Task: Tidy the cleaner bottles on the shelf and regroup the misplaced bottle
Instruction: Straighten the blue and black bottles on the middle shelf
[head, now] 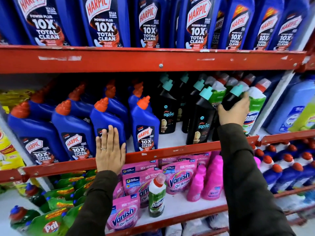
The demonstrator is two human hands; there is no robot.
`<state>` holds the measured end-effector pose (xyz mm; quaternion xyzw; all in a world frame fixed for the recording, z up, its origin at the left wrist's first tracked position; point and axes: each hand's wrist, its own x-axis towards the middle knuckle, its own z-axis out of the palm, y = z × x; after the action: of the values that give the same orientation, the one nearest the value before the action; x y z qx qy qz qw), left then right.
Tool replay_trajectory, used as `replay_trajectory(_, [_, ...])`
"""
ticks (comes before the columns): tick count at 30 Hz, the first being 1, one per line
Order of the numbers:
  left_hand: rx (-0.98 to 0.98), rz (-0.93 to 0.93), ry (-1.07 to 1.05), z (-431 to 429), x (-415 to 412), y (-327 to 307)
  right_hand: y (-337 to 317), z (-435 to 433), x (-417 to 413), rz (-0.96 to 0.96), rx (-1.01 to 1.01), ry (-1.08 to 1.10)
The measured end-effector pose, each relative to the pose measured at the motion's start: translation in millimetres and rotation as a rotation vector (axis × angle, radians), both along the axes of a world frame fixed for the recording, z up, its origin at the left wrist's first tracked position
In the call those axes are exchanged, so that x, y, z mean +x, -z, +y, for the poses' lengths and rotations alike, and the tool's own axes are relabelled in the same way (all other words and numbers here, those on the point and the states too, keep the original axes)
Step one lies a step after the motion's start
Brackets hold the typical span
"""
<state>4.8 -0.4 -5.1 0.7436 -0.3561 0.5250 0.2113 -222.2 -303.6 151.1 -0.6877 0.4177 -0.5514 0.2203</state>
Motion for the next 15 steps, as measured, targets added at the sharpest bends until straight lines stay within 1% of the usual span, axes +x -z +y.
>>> replay_trajectory(3, [-0.011, 0.000, 0.009, -1, 0, 1, 7, -9, -3, 0.075, 0.009, 0.045])
replay_trajectory(8, [-0.014, 0.007, 0.015, 0, -2, 2, 11, -8, -14, 0.014, -0.024, 0.002])
replay_trajectory(11, [-0.008, 0.013, 0.024, 1, -3, 2, 13, 12, -21, -0.022, -0.119, 0.026])
replay_trajectory(15, [-0.006, 0.022, 0.018, 1, 0, 2, -5, 48, -25, -0.066, -0.260, 0.037])
